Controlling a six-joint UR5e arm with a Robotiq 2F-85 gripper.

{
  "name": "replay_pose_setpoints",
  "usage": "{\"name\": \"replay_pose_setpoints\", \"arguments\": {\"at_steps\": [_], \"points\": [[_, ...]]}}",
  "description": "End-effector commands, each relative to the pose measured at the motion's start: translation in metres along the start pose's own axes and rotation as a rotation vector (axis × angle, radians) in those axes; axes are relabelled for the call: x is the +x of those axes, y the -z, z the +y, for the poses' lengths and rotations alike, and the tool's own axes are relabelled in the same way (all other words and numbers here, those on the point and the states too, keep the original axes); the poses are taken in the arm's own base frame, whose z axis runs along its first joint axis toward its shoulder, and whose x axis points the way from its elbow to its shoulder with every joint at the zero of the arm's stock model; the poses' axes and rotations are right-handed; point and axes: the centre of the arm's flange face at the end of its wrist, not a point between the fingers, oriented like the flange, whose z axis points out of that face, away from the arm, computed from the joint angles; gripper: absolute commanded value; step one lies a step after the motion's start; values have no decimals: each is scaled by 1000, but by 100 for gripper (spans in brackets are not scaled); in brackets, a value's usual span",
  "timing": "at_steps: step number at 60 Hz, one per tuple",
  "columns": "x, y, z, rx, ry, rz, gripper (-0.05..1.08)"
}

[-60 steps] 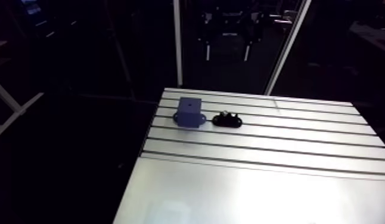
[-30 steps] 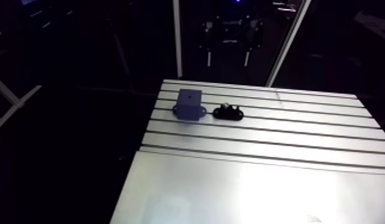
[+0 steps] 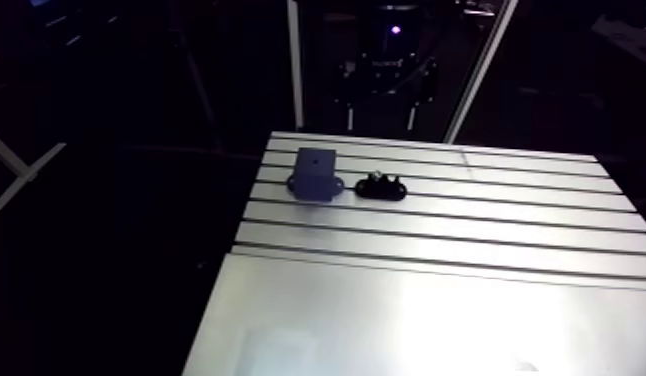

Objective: Pick up the M10 bolt and insert it into the hole until fully seated.

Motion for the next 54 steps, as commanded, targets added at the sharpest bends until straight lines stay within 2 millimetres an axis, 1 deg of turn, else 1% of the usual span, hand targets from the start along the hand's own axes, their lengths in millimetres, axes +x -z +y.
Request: {"name": "replay_pose_setpoints", "arguments": {"at_steps": [1,4,7,8,9,10,11,12,13,15,17,20,24,28,33,41,50,54], "points": [[1,-12,4,-4,-5,-5,1],[3,-16,12,-1,-18,-11,4],[4,-17,14,0,-22,-13,7],[5,-19,16,3,-25,-16,11],[5,-19,16,3,-25,-16,11],[6,-21,17,5,-28,-20,14],[6,-21,17,5,-28,-20,14],[7,-23,19,6,-33,-24,18],[7,-23,19,6,-33,-24,18],[9,-29,24,9,-38,-35,23],[11,-32,26,10,-40,-39,24],[12,-34,26,11,-40,-39,25],[16,-41,25,14,-39,-28,32],[17,-44,25,17,-38,-28,33],[18,-50,23,16,-36,-39,37],[20,-59,19,12,-31,-52,38],[20,-61,18,12,-29,-55,38],[22,-66,18,12,-29,-64,39]]}}
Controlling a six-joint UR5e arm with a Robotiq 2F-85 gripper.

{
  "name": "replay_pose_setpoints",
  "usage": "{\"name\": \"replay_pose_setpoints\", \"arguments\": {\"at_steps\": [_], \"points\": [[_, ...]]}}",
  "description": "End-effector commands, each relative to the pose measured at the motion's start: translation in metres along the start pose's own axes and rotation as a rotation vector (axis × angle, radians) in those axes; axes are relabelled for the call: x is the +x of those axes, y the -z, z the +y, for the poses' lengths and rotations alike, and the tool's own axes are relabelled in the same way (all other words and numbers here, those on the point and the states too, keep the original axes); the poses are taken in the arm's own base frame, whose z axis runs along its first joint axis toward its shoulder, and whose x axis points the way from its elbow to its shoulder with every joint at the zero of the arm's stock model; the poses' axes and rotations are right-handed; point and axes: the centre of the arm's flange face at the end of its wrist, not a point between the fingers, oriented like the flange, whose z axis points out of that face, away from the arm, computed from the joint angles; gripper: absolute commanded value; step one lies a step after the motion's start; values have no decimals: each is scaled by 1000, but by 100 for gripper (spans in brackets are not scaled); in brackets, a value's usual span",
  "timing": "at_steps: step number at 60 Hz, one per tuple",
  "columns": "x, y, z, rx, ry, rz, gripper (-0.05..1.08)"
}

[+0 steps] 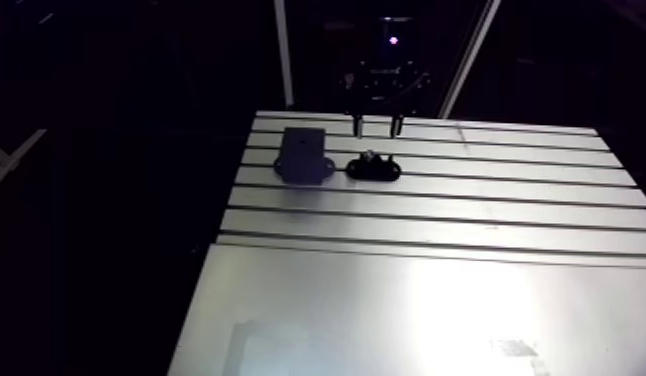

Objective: Pick up the M10 bolt and insert it into the hole until fully seated.

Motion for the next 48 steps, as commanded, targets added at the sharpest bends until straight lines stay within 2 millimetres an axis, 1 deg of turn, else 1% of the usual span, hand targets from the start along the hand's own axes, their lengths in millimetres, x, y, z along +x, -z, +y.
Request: {"name": "replay_pose_setpoints", "arguments": {"at_steps": [1,18,48], "points": [[3,-9,-1,-1,2,-14,41],[5,-18,-2,-1,4,-29,41],[8,-21,-3,4,11,-17,41]]}}
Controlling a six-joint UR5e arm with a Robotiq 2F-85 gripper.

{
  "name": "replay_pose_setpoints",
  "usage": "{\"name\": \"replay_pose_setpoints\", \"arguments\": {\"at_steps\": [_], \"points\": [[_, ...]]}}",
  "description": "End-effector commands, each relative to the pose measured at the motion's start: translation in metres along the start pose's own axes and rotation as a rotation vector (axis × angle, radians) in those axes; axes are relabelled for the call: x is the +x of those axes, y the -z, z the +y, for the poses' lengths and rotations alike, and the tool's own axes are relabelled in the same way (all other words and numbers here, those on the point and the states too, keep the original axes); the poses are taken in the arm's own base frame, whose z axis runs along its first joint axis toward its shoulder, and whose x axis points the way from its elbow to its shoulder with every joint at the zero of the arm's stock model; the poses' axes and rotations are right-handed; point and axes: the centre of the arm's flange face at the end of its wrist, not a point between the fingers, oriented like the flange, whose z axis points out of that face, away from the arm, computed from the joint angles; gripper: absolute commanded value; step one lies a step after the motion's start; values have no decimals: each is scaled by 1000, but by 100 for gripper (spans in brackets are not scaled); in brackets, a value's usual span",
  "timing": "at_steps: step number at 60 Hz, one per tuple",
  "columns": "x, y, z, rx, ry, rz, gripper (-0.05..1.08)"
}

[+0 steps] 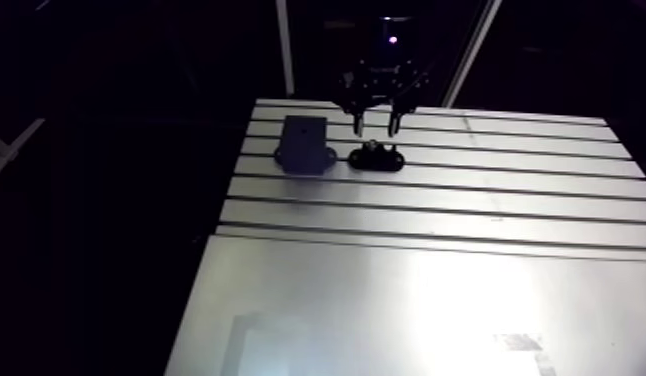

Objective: Pick up the M10 bolt and insert it into the hole until fully seated.

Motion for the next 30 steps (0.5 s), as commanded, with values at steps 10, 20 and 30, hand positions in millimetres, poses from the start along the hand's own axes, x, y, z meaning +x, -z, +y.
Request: {"name": "replay_pose_setpoints", "arguments": {"at_steps": [10,20,30], "points": [[1,-4,0,0,2,-5,41],[-1,-8,0,0,2,-14,41],[-3,-11,1,0,2,-8,41]]}}
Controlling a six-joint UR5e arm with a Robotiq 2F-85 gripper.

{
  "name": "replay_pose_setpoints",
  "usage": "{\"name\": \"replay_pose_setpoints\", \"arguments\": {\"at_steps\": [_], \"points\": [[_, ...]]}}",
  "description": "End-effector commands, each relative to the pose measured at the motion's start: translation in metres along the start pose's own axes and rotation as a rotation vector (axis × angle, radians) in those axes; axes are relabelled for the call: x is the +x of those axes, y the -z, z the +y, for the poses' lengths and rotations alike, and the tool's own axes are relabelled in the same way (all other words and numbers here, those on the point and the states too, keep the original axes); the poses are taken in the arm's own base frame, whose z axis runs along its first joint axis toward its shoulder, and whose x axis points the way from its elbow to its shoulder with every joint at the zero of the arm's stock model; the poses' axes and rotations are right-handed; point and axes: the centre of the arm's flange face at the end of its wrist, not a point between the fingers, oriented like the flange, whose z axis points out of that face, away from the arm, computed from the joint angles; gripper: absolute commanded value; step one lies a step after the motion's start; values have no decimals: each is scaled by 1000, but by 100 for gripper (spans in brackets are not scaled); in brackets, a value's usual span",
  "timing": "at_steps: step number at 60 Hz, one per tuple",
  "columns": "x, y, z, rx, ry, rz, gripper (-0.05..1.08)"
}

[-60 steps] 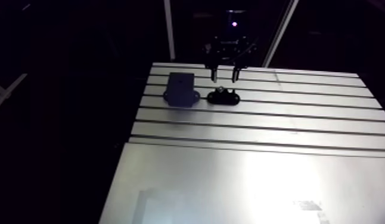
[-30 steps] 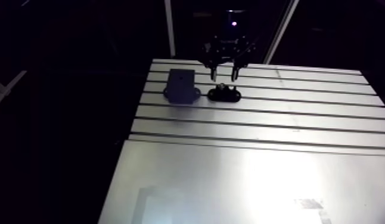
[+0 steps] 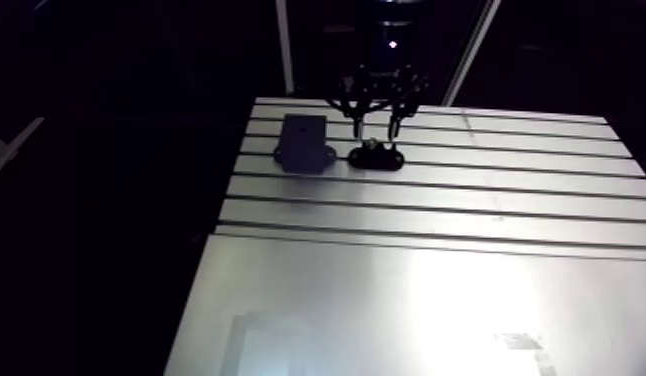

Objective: Pick up the M10 bolt and insert it into the hole until fully seated.

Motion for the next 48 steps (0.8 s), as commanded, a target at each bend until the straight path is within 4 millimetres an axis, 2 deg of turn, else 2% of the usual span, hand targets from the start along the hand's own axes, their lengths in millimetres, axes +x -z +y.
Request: {"name": "replay_pose_setpoints", "arguments": {"at_steps": [1,14,48], "points": [[-1,-4,0,0,2,1,41],[2,-16,0,0,2,-17,41],[4,-18,-1,11,3,-17,44]]}}
